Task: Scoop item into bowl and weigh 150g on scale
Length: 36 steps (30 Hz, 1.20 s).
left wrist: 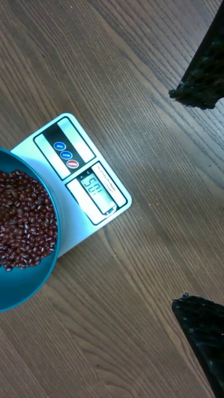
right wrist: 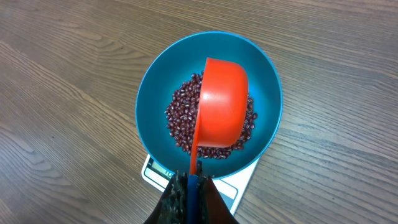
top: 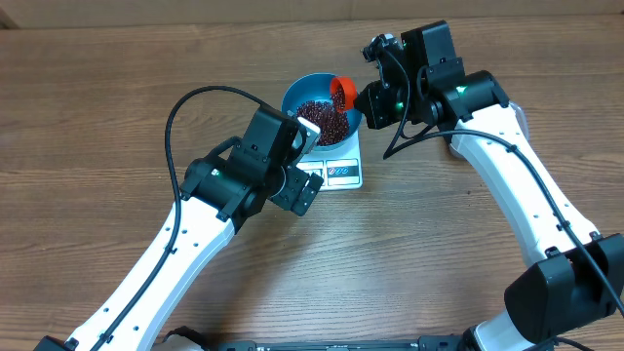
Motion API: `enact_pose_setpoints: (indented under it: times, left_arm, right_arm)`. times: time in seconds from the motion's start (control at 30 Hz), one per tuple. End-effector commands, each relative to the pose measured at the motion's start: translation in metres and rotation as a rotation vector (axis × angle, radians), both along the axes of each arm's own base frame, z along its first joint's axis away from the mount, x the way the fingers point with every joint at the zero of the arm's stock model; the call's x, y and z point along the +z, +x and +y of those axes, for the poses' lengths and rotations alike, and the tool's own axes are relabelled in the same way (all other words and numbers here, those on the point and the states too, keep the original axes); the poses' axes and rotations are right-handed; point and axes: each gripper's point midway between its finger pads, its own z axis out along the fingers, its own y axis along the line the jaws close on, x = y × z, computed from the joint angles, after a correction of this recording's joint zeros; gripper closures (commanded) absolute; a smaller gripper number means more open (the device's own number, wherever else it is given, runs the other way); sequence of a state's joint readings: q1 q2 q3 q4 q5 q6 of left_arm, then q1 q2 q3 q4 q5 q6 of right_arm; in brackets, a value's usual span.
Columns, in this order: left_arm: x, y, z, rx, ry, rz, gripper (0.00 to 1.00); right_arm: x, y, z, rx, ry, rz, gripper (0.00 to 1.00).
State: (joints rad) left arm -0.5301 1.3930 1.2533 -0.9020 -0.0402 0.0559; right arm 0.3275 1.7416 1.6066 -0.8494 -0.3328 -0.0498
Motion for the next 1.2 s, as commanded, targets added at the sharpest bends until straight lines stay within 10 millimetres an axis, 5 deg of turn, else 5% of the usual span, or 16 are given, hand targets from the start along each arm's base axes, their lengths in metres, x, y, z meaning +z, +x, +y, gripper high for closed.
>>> enact_pose_setpoints:
  times: [0.0,1.17]
  left_arm:
    - [0.009,-0.001,-0.001,-0.017,-0.013,-0.024,0.00]
    - [0.009,-0.001,-0.001,-0.017,-0.013,-0.024,0.00]
  right_arm:
    - [0.026,0.003,0.000,0.002,0.013,-0.069,0.96]
    - [0.022,-0.014,0.022,0.160,-0.051,-0.115,0.96]
